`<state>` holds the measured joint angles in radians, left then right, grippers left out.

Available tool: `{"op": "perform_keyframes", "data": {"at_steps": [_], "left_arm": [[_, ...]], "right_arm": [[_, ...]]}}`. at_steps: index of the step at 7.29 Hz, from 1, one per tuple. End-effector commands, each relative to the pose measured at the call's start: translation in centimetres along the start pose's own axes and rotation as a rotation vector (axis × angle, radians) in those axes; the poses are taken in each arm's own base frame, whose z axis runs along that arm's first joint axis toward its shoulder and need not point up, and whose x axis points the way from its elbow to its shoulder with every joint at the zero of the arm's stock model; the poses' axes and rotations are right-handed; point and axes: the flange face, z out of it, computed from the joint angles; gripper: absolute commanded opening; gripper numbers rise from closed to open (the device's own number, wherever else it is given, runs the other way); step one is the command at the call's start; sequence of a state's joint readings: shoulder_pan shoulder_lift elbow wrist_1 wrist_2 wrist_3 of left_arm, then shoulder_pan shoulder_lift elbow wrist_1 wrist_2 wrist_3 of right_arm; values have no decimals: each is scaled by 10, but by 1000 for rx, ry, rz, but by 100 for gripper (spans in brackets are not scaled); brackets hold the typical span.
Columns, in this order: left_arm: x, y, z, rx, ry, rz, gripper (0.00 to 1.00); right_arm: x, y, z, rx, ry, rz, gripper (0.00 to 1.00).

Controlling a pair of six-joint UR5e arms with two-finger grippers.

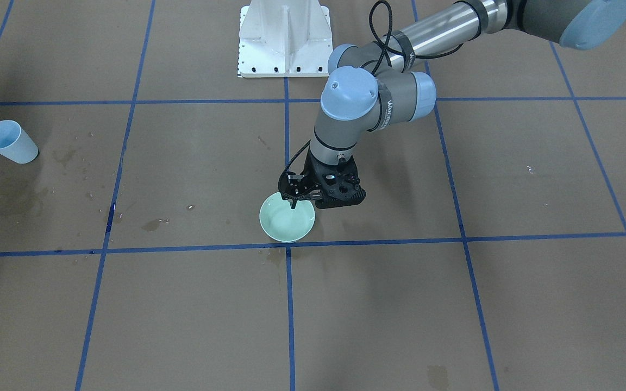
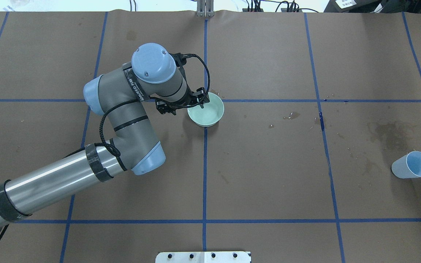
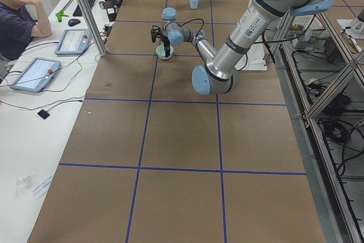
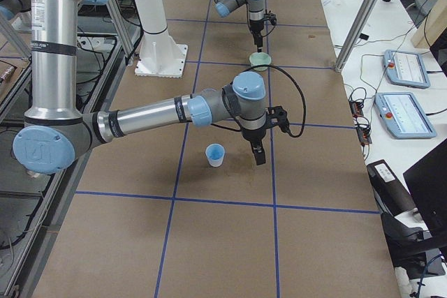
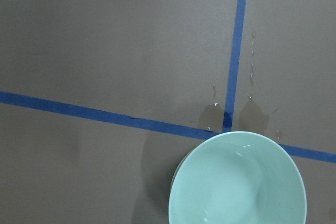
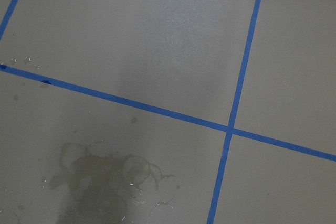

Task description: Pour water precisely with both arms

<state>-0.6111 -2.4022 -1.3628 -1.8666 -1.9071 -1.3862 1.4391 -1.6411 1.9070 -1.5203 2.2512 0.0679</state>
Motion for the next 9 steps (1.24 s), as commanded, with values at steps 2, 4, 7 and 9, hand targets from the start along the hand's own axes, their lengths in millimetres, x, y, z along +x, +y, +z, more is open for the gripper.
{"op": "perform_keyframes", "data": {"at_steps": [2, 4, 7, 9], "left_arm": [[-3, 3, 32, -17, -25, 3, 82], [-2, 4, 33, -18, -26, 5, 55], [-1, 6, 33, -21, -26, 9, 0], [7, -3, 19, -14, -15, 4, 0]], "right_arm": [[0, 0, 0, -14, -19, 9, 99], [-1, 1, -1, -14, -30, 12, 99], [1, 1, -2, -12, -29, 13, 99], [1, 2, -1, -13, -31, 14, 99]]}}
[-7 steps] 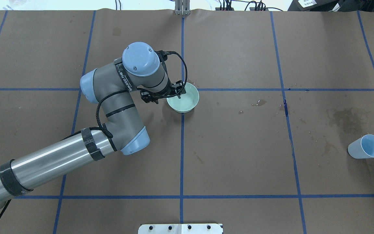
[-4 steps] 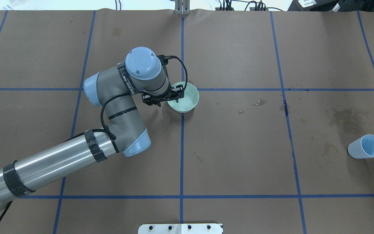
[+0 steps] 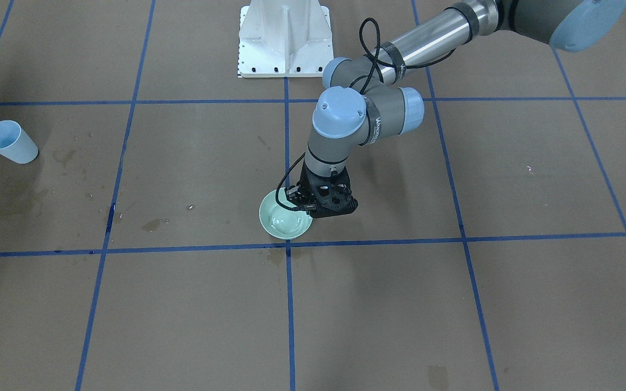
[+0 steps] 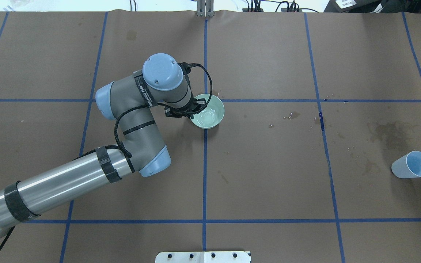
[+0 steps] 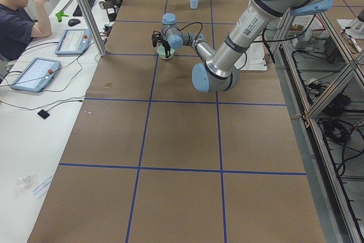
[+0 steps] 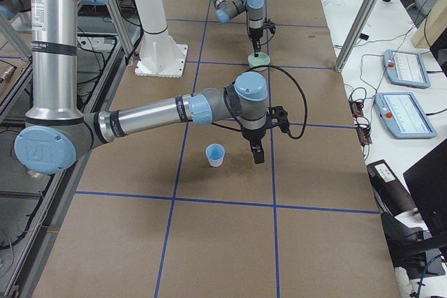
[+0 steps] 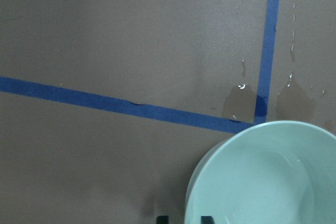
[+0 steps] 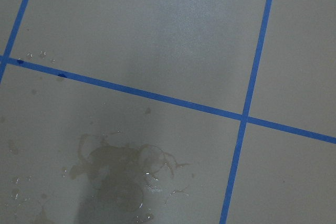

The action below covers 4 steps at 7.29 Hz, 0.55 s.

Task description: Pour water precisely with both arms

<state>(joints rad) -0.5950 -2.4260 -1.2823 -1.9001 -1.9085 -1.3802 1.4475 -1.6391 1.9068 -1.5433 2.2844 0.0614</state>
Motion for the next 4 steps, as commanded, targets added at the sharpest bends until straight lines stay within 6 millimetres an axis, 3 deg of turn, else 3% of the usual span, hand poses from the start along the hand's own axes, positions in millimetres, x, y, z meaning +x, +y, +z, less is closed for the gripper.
{"op": "perform_keyframes", "data": {"at_steps": [1, 3, 4], "left_arm": [[3, -24, -30, -2, 23, -21, 0], [-21, -81, -84, -38, 59, -28, 0], [-52, -100, -103, -51, 44, -7, 0]], "right_arm": [[0, 0, 0, -1, -1, 2, 99], [-1, -1, 0, -14, -14, 12, 99], [-2, -1, -1, -17, -23, 16, 99]]}}
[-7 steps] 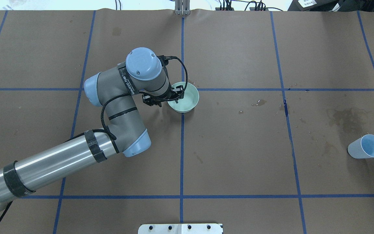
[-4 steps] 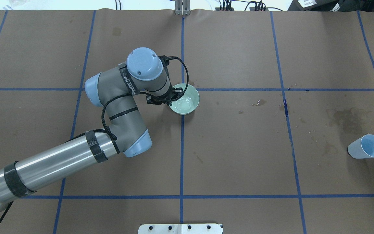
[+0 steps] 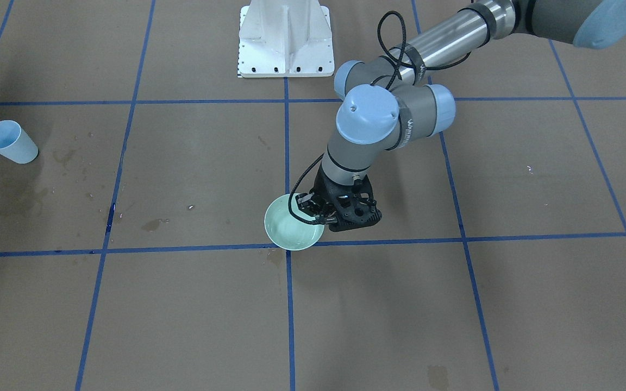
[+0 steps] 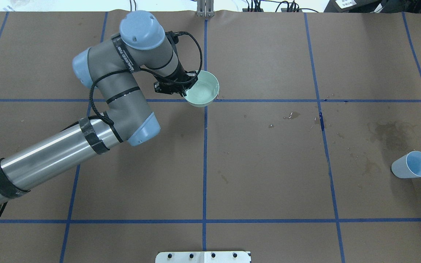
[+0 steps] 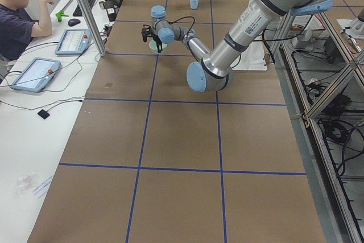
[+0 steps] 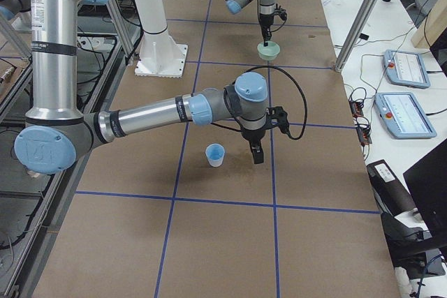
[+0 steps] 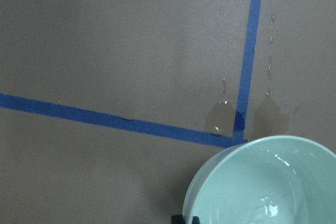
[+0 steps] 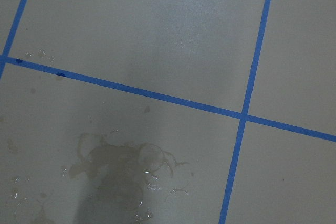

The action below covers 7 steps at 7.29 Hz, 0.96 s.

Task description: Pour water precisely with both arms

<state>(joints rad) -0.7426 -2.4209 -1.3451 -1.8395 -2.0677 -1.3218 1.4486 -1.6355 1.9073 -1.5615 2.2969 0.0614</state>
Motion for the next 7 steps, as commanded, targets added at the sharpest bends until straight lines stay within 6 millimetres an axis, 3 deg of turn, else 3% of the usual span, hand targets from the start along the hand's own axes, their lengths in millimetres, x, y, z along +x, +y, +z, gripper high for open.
{"op": "perform_keyframes", "data": {"at_steps": [1, 3, 4, 7], "left_arm": [[-74, -40, -52, -26, -3, 54, 0], [-215, -40, -77, -45, -32, 156, 0], [-277, -27, -76, -65, -61, 194, 0], [-435, 40, -71, -62, -62, 238, 0]], "right_arm": [[-1, 0, 0, -8, -12, 8, 99], [-1, 3, -1, -9, -17, 8, 99], [-2, 4, -1, -9, -17, 8, 99], [-1, 3, -4, -2, -16, 8, 99]]}}
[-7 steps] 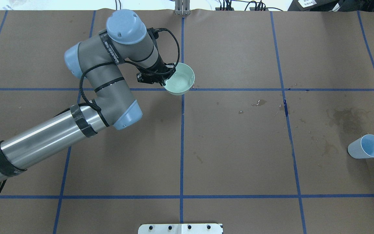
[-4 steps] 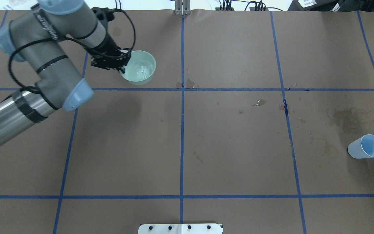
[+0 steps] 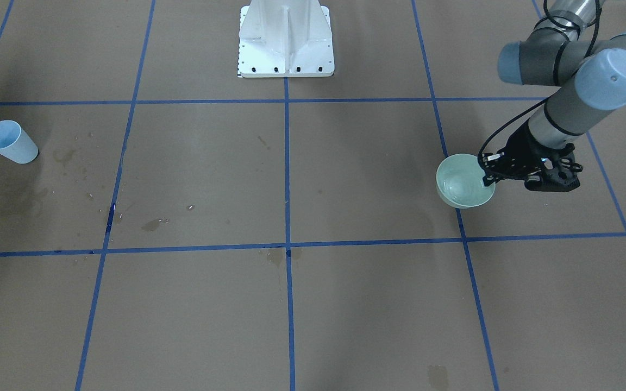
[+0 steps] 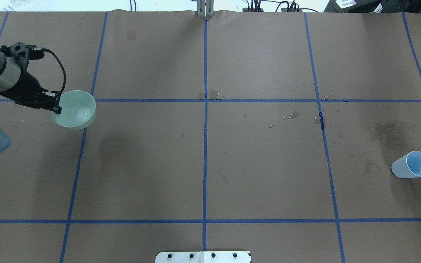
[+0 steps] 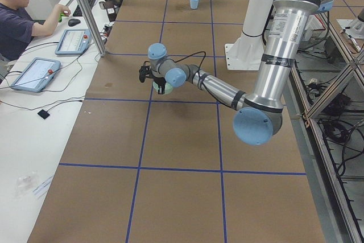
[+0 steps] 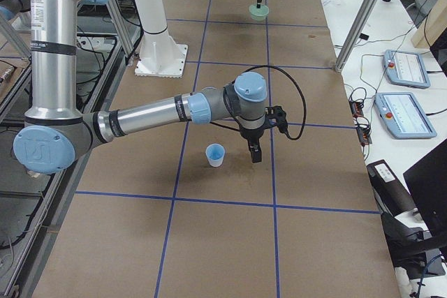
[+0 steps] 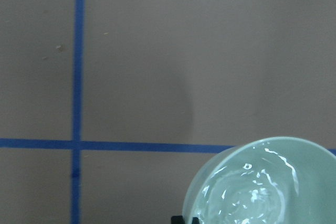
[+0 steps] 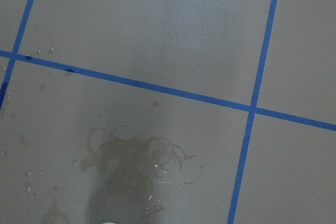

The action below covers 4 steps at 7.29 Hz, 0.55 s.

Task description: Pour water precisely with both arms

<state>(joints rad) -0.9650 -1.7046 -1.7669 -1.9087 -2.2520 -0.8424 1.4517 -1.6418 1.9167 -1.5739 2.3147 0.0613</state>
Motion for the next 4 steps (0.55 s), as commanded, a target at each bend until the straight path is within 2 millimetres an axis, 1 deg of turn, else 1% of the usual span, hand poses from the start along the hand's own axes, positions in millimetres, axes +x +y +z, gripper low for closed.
{"op": "perform_keyframes", "data": {"at_steps": [1, 2, 3, 4], "left_arm": [[-94, 72, 11, 6, 12, 17, 0], [-119, 91, 12, 5, 12, 21, 0], [-145, 106, 11, 6, 1, 17, 0], [-175, 117, 4, 10, -24, 21, 0]], "right_arm": [[1, 0, -3, 7, 1, 3, 99], [2, 0, -4, 8, 2, 4, 99], [2, -1, -4, 9, 2, 3, 99], [1, -2, -4, 10, 2, 2, 99]]}}
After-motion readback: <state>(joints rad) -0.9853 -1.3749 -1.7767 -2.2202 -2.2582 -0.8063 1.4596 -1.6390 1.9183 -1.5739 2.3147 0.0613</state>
